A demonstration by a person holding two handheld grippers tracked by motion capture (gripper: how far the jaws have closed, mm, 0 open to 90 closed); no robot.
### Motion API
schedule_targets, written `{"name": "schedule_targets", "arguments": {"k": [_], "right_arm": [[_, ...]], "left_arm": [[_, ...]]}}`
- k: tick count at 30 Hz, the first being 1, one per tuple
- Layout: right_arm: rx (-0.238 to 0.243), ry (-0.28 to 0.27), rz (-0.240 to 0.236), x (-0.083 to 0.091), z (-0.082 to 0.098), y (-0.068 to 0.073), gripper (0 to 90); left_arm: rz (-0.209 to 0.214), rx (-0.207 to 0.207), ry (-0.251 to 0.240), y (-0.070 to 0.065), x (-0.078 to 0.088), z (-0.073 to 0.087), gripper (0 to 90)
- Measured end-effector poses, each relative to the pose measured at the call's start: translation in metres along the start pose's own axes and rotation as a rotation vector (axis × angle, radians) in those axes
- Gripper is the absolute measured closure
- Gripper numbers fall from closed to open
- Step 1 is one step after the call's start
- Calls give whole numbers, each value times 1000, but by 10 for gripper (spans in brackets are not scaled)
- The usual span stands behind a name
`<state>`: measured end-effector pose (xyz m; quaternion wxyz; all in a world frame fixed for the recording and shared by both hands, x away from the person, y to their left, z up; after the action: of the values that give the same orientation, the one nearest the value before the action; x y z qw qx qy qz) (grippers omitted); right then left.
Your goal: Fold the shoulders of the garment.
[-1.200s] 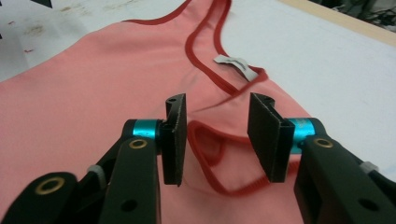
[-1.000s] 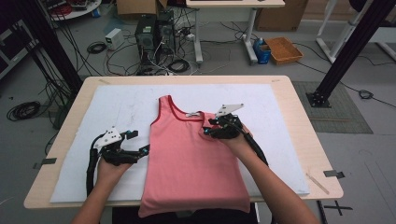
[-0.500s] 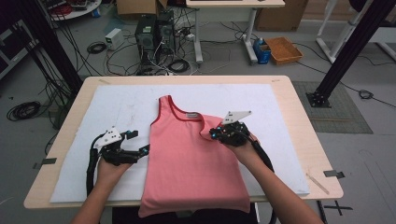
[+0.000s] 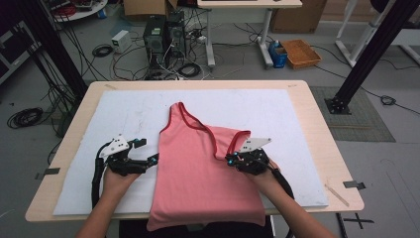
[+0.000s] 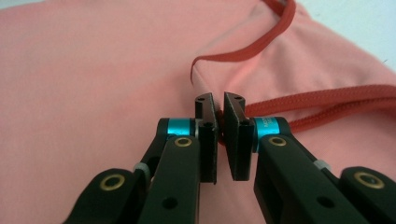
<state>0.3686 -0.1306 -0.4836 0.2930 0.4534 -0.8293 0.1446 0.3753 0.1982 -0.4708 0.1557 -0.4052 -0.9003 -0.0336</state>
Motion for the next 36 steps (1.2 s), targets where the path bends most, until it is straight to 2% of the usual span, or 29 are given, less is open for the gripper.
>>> {"name": "schedule_targets", "arguments": {"k": [4, 7, 10, 13, 14, 16, 17, 18, 20, 22, 24, 25, 27, 28, 29, 30, 31, 33, 36], "right_arm": [[1, 20, 4, -1, 7, 1, 818], [1, 35, -9, -1, 10, 2, 734], [-5, -1, -10, 5, 7, 2, 655], [-15, -51, 27, 17, 1, -3, 527], [-15, -51, 27, 17, 1, -3, 527], [-69, -88, 79, 29, 2, -17, 398], [-69, -88, 79, 29, 2, -17, 398], [-100, -109, 121, 36, 4, -26, 333], [-128, -124, 131, 43, 7, -32, 279], [-135, -138, 140, 47, 10, -36, 250], [-131, -149, 142, 49, 11, -37, 233], [-141, -163, 152, 53, 14, -40, 220], [-153, -191, 167, 56, 17, -44, 217], [-166, -206, 171, 57, 19, -46, 217], [-166, -206, 171, 57, 19, -46, 217], [-189, -232, 182, 58, 24, -51, 215], [-189, -232, 182, 58, 24, -51, 215], [-224, -253, 193, 61, 28, -58, 207], [-234, -262, 202, 65, 30, -62, 207]], "left_arm": [[1, 3, -1, 0, 0, 0, 164], [1, 3, -1, 0, 0, 0, 164], [1, 3, -2, 0, 0, 0, 164], [2, -1, -3, 0, 0, 0, 164], [2, -1, -3, 0, 0, 0, 164], [1, -1, -3, 0, 0, 0, 164], [1, 1, -3, 0, 0, 0, 164], [-1, 10, -4, 1, 0, -1, 164], [-13, 26, 1, 3, -1, -1, 164], [-18, 41, -8, 4, -2, -5, 164], [-19, 32, -11, 4, -2, -9, 164], [-24, 18, -28, 3, -2, -18, 164], [-23, 10, -35, 2, -2, -23, 164], [-19, 1, -49, 0, -3, -32, 164], [-19, 1, -49, 0, -3, -32, 164], [-13, -2, -60, 0, -5, -39, 164], [-13, -2, -60, 0, -5, -39, 164], [-16, -8, -61, 1, -9, -45, 164], [-12, 3, -66, 6, -17, -53, 164]]}}
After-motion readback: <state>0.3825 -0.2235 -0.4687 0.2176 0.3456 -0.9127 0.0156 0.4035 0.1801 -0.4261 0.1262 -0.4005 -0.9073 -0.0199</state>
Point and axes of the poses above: each handheld gripper's, and its own axes: x roughly backward along the jaws, z roughly out of its underside, y roughly to its left, the point moved 7 cm from there along -x, roughly forward along the jaws, and after that the axes turned 2 degrees about -x, right-handed, at the moved point
